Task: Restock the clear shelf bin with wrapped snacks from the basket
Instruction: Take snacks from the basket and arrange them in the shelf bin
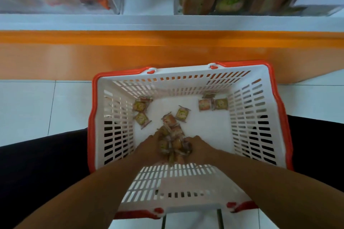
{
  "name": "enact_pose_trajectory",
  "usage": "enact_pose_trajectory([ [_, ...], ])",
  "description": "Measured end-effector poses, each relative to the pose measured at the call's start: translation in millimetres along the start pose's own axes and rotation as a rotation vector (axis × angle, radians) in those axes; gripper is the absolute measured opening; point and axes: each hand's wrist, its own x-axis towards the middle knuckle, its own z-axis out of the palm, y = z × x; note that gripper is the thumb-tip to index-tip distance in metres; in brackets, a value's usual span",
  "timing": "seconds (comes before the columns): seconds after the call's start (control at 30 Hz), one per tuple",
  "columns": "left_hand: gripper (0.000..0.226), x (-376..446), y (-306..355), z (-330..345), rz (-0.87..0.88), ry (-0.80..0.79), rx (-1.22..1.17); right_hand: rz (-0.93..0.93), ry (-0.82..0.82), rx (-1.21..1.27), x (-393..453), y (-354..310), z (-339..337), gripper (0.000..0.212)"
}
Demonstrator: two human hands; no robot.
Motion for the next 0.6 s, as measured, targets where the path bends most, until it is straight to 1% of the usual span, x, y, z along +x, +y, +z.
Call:
enact_pose_trajectory([
  [0.03, 0.088, 0.0, 2.5, 0.1, -0.036, -0.011, -0.036, -0.009, 0.005, -0.039, 2.3, -3.1, 5.3, 0.088],
  [0.1, 0.086, 4.5, 2.6, 4.8, -0.054, -0.075, -0.038, -0.033, 0.012, -0.128, 8.3, -4.9, 14.5, 0.078],
  [0.13, 0.081, 5.4, 2.1, 5.8, -0.062, -0.105, 0.006, -0.051, 0.012, -0.212, 9.3, -9.0, 15.5, 0.065],
  [0.17, 0.077, 8.7, -1.3, 9.6, -0.061, -0.124, 0.045, -0.107, 0.04, -0.242, 11.8, -12.2, 17.8, 0.047],
  [0.2, 0.076, 8.6, -2.5, 9.9, -0.067, -0.129, 0.095, -0.097, 0.071, -0.135, 13.3, -14.5, 22.2, 0.032],
  [0.23, 0.077, 11.3, -5.1, 11.1, -0.07, -0.12, 0.136, -0.07, 0.074, -0.079, 13.0, -17.6, 21.1, 0.028],
  [0.27, 0.079, 10.9, -4.0, 10.3, -0.086, -0.115, 0.175, -0.095, 0.044, -0.076, 9.3, -14.8, 17.7, 0.034],
  [0.3, 0.081, 12.1, -5.0, 11.5, -0.077, -0.112, 0.188, -0.033, 0.004, 0.074, 7.4, -17.4, 15.5, 0.044],
  [0.33, 0.081, 12.8, -5.1, 11.8, -0.078, -0.113, 0.151, 0.009, 0.003, 0.126, 8.9, -17.2, 14.0, 0.052],
  [0.37, 0.081, 14.2, -6.4, 14.3, -0.071, -0.105, 0.083, 0.051, -0.033, 0.196, 7.5, -15.9, 9.6, 0.051],
  [0.43, 0.077, 15.0, -7.0, 11.8, -0.151, -0.136, -0.089, 0.076, -0.098, 0.344, 8.5, -9.7, 4.1, 0.038],
  [0.47, 0.073, 15.4, -5.3, 10.8, -0.242, -0.143, -0.194, 0.1, -0.138, 0.429, 6.8, -8.9, 0.9, 0.033],
  [0.5, 0.065, 16.3, -3.9, 10.6, -0.321, -0.135, -0.32, 0.117, -0.178, 0.498, 5.9, -7.7, -2.2, 0.031],
  [0.57, 0.039, 18.7, 2.5, 10.6, -0.415, -0.086, -0.54, 0.141, -0.235, 0.599, 4.2, -8.4, -6.1, 0.03],
  [0.6, 0.036, 16.7, 10.1, 8.4, -0.459, -0.077, -0.665, 0.149, -0.26, 0.646, 3.5, -10.2, -7.2, 0.03],
])
